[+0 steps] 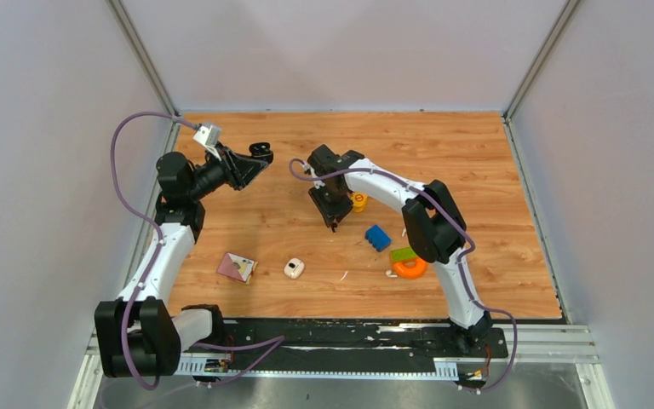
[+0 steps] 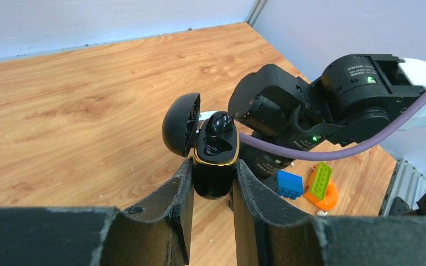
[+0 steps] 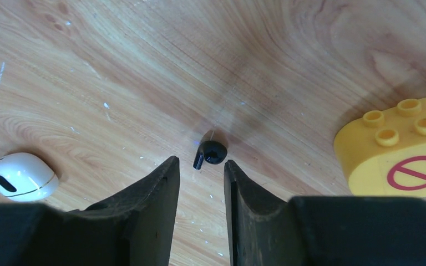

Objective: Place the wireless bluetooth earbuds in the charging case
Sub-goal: Pick up the left earbud from the center of the board.

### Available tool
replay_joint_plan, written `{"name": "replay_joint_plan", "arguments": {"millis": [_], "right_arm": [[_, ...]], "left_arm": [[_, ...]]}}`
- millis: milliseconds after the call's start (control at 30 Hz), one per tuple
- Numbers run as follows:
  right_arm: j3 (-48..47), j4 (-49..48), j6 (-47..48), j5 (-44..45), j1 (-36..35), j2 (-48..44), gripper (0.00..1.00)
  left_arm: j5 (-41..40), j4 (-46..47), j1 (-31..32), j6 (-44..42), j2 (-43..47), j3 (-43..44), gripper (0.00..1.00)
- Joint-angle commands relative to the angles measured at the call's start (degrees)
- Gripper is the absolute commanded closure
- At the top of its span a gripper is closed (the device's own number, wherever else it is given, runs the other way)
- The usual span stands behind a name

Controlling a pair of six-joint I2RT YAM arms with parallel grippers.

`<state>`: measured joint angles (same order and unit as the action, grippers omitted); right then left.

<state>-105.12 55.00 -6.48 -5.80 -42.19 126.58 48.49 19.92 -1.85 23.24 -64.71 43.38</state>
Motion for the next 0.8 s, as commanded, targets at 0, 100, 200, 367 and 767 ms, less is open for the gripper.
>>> {"name": "replay_joint_plan", "arguments": {"millis": [0,100,200,367,767], "right_arm": [[-1.7,0.9,-2.5,1.5,0.2,1.4,0.65],[-1.7,1.0,-2.6,1.8,0.2,2.0,0.68],[-1.7,0.8,-2.6,2.1,0.2,2.6,0.68],[-1.8,0.5,-2.7,2.3,0.2,3.7,0.7],[-2.2,0.4,-2.1,3.4,0.2,1.4,0.95]], "left_arm": [[-0.3,1.1,0.3,-0.8,1.0,2.2,1.0],[-0.3,1.1,0.3,-0.8,1.0,2.1,1.0],[-0.3,1.1,0.3,-0.9,1.0,1.9,1.0],[-0.5,1.1,0.2,-0.9,1.2,1.7,1.0],[-0.6,2.2,0.2,-0.3,0.0,1.7,1.0]]}}
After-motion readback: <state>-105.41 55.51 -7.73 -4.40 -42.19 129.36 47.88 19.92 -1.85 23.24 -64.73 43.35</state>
